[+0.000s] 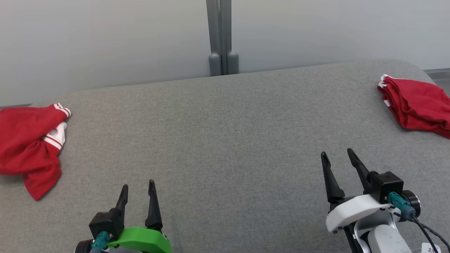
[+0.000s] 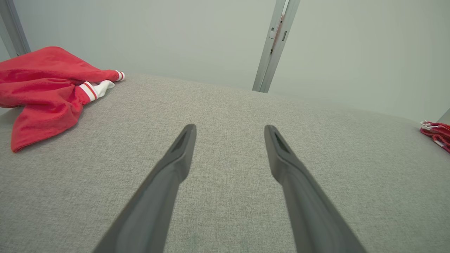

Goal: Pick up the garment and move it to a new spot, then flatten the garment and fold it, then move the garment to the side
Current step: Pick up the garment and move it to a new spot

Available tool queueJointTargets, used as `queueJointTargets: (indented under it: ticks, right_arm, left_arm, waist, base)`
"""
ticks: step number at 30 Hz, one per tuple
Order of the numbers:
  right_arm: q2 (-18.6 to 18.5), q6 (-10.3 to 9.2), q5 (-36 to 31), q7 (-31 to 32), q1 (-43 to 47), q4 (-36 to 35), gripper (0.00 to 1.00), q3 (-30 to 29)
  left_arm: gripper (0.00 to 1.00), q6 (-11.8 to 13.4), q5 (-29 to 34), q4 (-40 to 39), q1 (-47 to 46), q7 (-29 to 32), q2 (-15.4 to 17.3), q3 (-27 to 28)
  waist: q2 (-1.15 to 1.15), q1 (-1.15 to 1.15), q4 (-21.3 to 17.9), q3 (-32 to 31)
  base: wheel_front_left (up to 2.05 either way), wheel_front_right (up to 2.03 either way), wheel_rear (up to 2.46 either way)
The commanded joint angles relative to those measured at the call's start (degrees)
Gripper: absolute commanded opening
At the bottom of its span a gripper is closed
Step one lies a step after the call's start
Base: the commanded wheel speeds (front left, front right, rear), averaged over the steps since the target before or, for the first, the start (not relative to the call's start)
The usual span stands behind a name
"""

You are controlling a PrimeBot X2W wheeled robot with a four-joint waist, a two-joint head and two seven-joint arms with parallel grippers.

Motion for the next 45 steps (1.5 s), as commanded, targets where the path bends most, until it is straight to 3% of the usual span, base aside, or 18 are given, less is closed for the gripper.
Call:
queueJointTargets:
  ticks: [1,9,22,28,35,45]
  right_arm:
    - [-0.12,-0.08,-0.8,0.29,0.74,-0.33,1.0,-0.2]
    - [-0.11,-0.08,-2.37,0.61,1.46,-1.09,1.0,-1.68]
    - [-0.13,-0.08,-1.79,0.11,0.3,-2.45,1.0,-2.38]
    - [-0.14,-0.08,-1.37,0.03,-0.35,-1.87,1.0,-1.03]
    - [-0.16,-0.08,-0.94,-0.03,-0.91,-1.2,1.0,0.15]
    - [-0.17,-0.08,-1.65,0.05,-2.08,-1.89,1.0,0.34]
  left_arm:
    - [1.0,-0.01,-0.27,-0.18,-0.18,-0.18,0.02,0.02]
    - [1.0,0.19,-0.66,-0.54,-1.16,-0.18,0.04,-0.69]
    - [1.0,-0.1,1.02,-1.37,-3.18,-0.12,0.08,-0.17]
    - [1.0,-0.35,1.13,-1.55,-3.04,-0.11,0.06,0.44]
    - [1.0,-0.27,0.65,-1.85,-2.93,-0.11,0.05,0.52]
    - [1.0,0.12,0.47,-3.1,-3.52,-0.11,0.06,1.92]
  waist:
    - [0.0,0.0,0.13,0.05]
    - [0.0,0.0,3.59,0.57]
    - [0.0,0.0,22.49,2.77]
    - [0.0,0.0,28.76,3.18]
    - [0.0,0.0,31.65,3.29]
    - [0.0,0.0,30.46,5.03]
  base:
    - [0.0,0.0,0.0]
    - [0.0,0.0,0.0]
    - [0.0,0.0,0.0]
    - [0.0,0.0,0.0]
    - [0.0,0.0,0.0]
    - [0.0,0.0,0.0]
